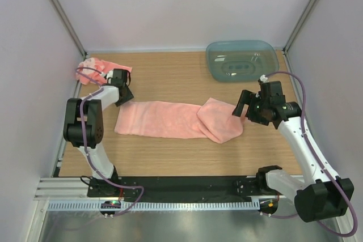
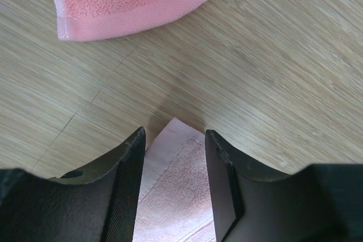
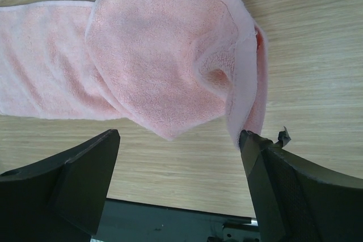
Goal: Roll the towels
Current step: Flatten the towel
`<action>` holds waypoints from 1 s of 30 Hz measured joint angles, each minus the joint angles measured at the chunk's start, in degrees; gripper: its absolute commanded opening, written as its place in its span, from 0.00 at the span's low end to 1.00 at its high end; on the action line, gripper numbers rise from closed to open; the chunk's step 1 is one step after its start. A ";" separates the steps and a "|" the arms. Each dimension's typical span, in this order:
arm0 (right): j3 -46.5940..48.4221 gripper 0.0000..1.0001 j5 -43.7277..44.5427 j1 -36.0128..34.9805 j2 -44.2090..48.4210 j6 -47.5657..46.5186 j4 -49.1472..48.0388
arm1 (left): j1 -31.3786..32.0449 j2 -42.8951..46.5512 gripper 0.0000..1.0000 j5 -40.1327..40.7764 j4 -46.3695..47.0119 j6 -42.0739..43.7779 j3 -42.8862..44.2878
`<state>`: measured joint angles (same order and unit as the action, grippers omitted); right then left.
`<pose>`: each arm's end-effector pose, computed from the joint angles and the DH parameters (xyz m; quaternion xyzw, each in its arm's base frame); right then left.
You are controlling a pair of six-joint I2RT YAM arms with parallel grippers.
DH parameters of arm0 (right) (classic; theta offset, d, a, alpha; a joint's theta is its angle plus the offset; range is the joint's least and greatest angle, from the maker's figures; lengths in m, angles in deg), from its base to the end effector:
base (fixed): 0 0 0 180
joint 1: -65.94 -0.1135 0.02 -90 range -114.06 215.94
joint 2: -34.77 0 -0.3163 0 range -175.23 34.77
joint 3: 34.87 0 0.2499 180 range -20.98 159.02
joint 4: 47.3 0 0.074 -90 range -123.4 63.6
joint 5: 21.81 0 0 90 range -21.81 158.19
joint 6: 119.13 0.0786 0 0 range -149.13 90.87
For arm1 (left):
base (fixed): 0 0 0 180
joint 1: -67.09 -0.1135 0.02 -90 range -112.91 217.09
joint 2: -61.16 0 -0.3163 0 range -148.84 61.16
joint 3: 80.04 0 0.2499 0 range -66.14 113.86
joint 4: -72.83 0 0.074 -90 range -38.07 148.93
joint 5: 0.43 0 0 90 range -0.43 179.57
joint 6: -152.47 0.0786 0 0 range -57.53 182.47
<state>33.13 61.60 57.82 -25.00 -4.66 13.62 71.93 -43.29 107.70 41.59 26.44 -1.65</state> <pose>0.1970 0.0372 0.3016 0.1163 0.9389 0.1419 0.2912 0.4044 -0.0097 0.1849 -0.2975 0.9008 0.0446 0.3133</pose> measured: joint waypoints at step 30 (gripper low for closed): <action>3.91 0.42 -0.31 0.00 -0.26 -0.63 2.19 | -0.63 11.61 0.00 -3.96 -3.50 0.28 4.72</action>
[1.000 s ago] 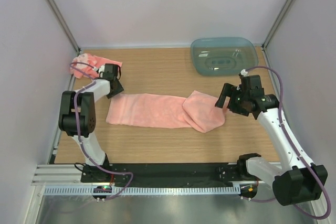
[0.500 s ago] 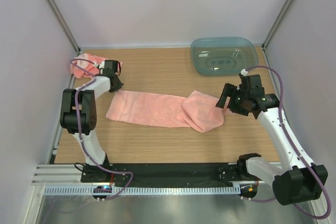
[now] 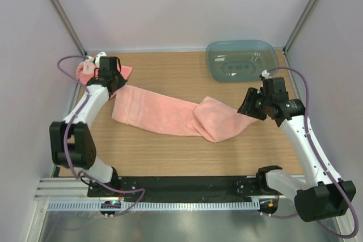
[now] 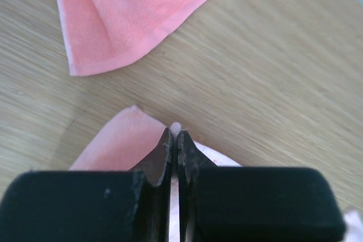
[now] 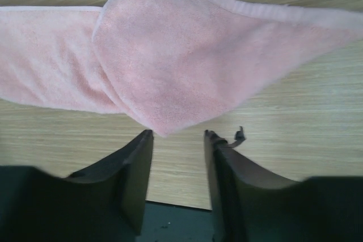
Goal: Roll the towels
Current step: Flatten the towel
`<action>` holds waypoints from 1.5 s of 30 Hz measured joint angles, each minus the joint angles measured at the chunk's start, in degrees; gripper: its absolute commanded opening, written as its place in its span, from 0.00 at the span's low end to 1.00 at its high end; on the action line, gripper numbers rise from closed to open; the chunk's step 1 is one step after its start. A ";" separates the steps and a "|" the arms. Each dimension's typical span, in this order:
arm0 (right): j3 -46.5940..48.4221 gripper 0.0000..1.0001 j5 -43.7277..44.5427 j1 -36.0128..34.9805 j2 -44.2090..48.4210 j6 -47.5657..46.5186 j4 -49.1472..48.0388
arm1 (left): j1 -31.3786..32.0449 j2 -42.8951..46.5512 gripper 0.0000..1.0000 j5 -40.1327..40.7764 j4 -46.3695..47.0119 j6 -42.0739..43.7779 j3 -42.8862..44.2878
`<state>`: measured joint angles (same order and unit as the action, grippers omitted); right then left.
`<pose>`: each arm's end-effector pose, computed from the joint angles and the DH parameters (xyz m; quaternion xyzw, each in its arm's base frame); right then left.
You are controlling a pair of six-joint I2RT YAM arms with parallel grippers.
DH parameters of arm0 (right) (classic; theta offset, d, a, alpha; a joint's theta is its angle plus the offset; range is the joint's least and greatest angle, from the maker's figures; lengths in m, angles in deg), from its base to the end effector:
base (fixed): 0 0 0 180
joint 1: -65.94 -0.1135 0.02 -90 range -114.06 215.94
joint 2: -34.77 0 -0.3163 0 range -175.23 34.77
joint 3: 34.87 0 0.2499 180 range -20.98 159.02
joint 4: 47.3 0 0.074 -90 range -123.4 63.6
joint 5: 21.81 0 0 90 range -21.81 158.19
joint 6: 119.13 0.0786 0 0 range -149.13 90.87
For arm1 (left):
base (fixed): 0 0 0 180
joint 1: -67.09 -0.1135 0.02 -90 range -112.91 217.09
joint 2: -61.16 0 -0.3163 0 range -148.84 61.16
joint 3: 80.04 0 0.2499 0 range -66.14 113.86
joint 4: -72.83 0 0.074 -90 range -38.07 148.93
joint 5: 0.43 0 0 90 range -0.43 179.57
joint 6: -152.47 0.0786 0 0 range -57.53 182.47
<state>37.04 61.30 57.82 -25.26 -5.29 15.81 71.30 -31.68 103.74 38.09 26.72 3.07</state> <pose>0.1984 0.0378 0.3204 0.1090 0.9355 0.1457 0.3029 0.3895 -0.0094 0.2820 -0.2946 0.8676 -0.0243 0.3997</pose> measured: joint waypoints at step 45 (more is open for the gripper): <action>55.52 0.82 13.05 -23.91 -73.72 -3.80 -6.27 | 0.00 35.19 0.00 -12.52 -20.22 13.94 -14.60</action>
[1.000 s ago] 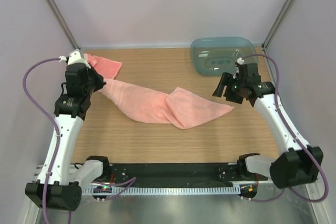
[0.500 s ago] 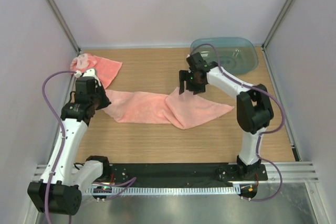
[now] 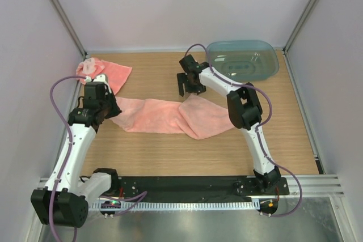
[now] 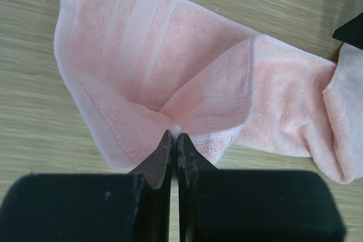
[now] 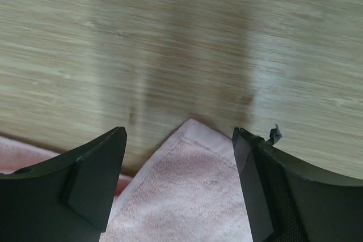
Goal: Roll the towels
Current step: Flatten the towel
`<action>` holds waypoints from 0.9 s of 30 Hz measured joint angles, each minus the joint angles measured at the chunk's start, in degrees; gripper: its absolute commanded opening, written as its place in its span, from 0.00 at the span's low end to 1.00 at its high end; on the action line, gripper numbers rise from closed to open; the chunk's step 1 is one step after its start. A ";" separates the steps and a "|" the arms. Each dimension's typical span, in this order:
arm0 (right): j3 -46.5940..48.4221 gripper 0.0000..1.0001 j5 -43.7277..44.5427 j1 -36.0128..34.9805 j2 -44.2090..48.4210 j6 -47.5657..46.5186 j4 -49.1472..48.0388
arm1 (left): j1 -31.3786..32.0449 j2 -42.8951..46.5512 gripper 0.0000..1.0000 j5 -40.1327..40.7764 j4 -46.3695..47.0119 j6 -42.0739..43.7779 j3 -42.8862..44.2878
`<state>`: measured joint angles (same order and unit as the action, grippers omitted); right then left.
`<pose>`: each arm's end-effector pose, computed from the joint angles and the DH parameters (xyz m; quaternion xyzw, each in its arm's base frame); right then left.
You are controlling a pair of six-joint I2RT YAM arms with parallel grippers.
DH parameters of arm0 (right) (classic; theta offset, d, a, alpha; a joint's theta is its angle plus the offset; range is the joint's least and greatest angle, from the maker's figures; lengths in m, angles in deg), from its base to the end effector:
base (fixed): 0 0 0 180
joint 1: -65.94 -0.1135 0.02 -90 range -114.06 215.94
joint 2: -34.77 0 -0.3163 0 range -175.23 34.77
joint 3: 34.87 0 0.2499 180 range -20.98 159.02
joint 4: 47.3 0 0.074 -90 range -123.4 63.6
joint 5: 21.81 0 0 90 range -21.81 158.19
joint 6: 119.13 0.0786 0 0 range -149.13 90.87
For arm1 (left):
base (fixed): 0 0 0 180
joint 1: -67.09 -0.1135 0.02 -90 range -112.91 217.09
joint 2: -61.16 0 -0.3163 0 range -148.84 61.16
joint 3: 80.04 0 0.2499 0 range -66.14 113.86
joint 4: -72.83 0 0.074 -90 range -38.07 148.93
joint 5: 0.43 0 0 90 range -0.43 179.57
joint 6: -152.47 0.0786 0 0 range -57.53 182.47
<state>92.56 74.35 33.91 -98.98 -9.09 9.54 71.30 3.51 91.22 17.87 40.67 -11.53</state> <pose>0.4757 0.2876 0.1787 -0.0890 0.9673 0.0548 0.2312 0.2053 -0.0128 0.3216 -0.1463 0.9091 -0.0748 0.3829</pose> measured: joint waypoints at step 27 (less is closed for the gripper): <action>-11.87 0.01 2.54 0.20 4.85 0.22 -9.92 | 0.00 -0.92 0.00 0.76 -0.44 0.00 0.00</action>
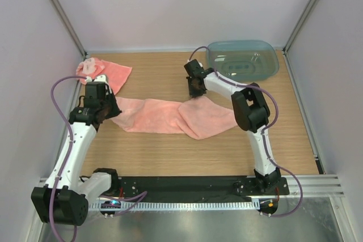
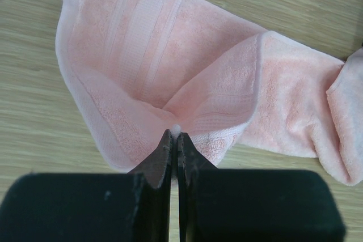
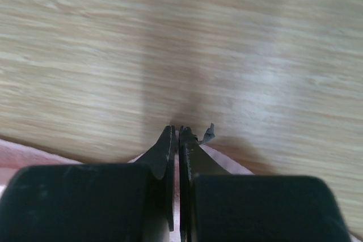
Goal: Roll the towels
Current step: Flatten the towel
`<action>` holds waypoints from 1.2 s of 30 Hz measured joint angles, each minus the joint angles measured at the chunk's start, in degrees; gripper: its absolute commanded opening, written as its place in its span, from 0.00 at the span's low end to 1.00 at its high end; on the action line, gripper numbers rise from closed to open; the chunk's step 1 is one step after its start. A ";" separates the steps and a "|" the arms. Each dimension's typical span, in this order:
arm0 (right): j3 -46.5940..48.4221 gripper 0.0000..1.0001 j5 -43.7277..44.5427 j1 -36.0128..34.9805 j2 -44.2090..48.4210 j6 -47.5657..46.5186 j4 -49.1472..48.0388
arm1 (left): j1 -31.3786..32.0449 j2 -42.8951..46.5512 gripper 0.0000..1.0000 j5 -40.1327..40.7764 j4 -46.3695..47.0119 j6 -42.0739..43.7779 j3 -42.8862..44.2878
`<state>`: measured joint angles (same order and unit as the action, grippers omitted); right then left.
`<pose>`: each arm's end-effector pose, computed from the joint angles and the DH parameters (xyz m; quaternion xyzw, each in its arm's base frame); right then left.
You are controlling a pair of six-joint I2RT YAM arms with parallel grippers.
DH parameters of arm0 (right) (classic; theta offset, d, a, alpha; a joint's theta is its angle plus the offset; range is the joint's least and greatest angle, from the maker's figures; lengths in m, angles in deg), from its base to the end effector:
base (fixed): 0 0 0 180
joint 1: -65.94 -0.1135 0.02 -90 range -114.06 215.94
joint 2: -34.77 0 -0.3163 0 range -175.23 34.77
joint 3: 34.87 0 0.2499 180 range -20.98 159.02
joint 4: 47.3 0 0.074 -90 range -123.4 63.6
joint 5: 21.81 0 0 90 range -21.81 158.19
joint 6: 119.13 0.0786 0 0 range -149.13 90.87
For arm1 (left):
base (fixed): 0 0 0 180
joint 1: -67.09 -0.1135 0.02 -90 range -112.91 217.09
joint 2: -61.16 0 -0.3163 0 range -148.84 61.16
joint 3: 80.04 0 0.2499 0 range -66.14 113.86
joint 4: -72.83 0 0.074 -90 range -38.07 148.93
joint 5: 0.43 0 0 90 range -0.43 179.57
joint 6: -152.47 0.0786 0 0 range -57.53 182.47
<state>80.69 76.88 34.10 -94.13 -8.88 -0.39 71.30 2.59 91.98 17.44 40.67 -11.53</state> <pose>0.4625 0.2732 0.1703 -0.0780 0.9607 0.0466 0.2621 0.2079 -0.0120 0.3178 -0.1493 0.9131 -0.0663 0.3736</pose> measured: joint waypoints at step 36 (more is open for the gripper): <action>-9.97 0.01 37.22 2.69 98.77 2.58 22.08 | 2.60 23.15 0.00 -9.97 -12.33 -2.75 34.25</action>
<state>70.72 114.10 36.79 4.64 -6.30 21.69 73.90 25.74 82.02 5.11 37.91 22.72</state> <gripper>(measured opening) 0.045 0.014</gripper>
